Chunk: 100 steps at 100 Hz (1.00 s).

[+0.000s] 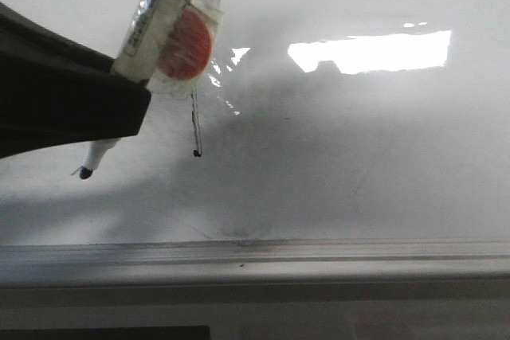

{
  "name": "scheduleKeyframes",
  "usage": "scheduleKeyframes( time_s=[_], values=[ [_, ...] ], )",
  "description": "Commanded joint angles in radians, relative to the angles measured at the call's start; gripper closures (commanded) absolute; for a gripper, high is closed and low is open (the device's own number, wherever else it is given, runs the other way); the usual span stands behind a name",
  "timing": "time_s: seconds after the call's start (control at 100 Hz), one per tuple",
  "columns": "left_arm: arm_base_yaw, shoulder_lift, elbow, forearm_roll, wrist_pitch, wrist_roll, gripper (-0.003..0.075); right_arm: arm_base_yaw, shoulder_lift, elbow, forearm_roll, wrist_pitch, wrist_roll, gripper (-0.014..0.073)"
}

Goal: Write number 9 on whiteboard

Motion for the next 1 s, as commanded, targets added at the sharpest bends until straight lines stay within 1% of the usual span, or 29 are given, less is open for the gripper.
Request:
scheduleKeyframes(
  time_s=[0.0, 0.02, 0.05, 0.1, 0.12, 0.16, 0.35, 0.4, 0.52, 0.76, 0.89, 0.99],
  values=[
    [-0.005, -0.005, -0.032, -0.096, -0.080, -0.021, 0.0741, 0.001, -0.020, -0.034, -0.014, -0.042, -0.001, 0.0402],
    [-0.005, -0.005, -0.032, -0.112, -0.080, -0.021, 0.0741, 0.001, -0.020, -0.034, -0.014, -0.046, -0.001, 0.0366],
    [-0.005, -0.005, -0.032, -0.134, -0.078, -0.021, 0.0741, 0.001, -0.020, -0.034, -0.014, -0.050, -0.001, 0.0281],
    [-0.005, -0.005, -0.032, -0.184, -0.069, -0.021, 0.0741, 0.001, -0.020, -0.034, -0.014, -0.063, -0.001, 0.0190],
    [-0.005, -0.005, -0.032, -0.216, -0.061, -0.021, 0.0741, 0.001, -0.020, -0.034, -0.014, -0.067, -0.001, 0.0167],
    [-0.005, -0.005, -0.032, -0.298, -0.044, -0.021, 0.0741, 0.001, -0.020, -0.034, -0.014, -0.075, -0.001, 0.0152],
    [0.046, -0.005, -0.032, -0.702, 0.028, -0.021, 0.0741, 0.001, -0.020, -0.034, -0.014, -0.075, -0.001, 0.0180],
    [0.064, -0.005, -0.032, -0.763, 0.028, -0.021, 0.0741, 0.001, -0.020, -0.034, -0.014, -0.075, -0.001, 0.0190],
    [0.105, -0.005, -0.032, -0.766, 0.019, -0.021, 0.0741, 0.001, -0.020, -0.034, -0.014, -0.075, -0.001, 0.0197],
    [0.206, -0.005, -0.032, -0.758, 0.094, -0.015, 0.0741, 0.001, -0.020, -0.034, -0.014, -0.075, -0.001, 0.0197],
    [0.216, -0.005, -0.032, -0.701, 0.108, -0.013, 0.0741, 0.001, -0.020, -0.034, -0.014, -0.079, -0.001, 0.0197],
    [0.216, -0.005, -0.032, -0.699, 0.108, -0.013, 0.0741, 0.001, -0.020, -0.034, -0.014, -0.085, -0.001, 0.0197]
  ],
)
